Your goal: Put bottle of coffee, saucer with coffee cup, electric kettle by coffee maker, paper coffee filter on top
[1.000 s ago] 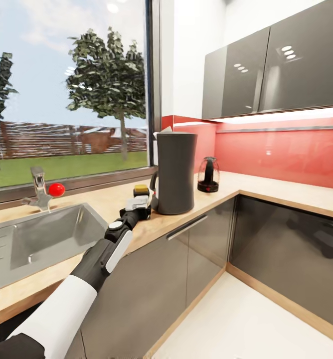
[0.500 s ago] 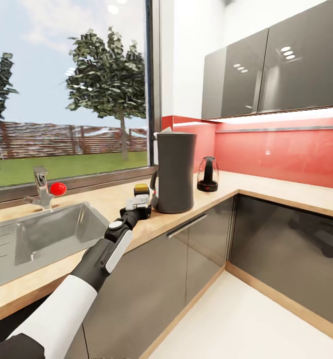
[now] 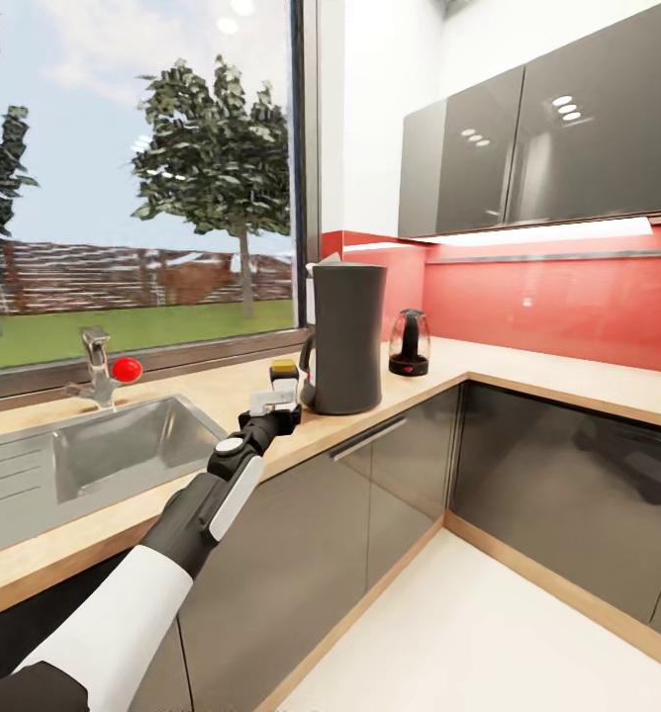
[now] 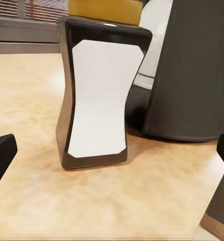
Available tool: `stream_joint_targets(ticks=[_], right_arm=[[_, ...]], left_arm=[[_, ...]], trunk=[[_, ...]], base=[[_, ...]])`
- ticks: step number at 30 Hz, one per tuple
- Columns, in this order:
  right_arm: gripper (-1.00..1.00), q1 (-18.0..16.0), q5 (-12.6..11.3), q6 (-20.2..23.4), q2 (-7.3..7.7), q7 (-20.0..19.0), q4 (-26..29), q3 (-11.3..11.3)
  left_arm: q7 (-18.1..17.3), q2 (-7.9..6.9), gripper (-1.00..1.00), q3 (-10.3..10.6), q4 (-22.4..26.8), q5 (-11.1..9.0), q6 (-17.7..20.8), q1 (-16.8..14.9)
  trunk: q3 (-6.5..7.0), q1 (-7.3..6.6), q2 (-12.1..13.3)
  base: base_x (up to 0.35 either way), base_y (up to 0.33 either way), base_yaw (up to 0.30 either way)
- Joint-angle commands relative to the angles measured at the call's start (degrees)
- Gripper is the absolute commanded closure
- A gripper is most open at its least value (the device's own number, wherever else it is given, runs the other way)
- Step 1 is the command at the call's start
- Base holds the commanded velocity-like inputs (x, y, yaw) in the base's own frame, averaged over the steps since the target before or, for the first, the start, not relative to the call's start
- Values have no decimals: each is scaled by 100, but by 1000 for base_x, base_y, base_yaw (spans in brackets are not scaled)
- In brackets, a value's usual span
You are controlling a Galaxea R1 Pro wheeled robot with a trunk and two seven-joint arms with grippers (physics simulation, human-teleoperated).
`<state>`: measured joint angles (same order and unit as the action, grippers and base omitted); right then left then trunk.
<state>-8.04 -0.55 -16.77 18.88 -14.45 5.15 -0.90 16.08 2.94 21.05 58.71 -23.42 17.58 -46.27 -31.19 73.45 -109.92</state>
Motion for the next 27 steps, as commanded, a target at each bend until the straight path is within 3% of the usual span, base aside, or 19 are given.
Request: stream_joint_targets(ticks=[1,21,27], right_arm=[[-100,-4,-6,-19,2,-17,-5,-7],[-100,-4,-6,-9,-10,-29,-5,-16],[-100,-4,-6,-11,-16,-26,-5,-16]], left_arm=[[49,-3,-100,16,15,-65,17,-5],[1,23,-100,48,471,-101,79,-5],[0,23,-100,52,667,-602,94,-5]], trunk=[[-7,-1,-4],[-7,-1,-4],[-7,-1,-4]], base=[[-35,0,0],[-4,0,0],[0,0,0]])
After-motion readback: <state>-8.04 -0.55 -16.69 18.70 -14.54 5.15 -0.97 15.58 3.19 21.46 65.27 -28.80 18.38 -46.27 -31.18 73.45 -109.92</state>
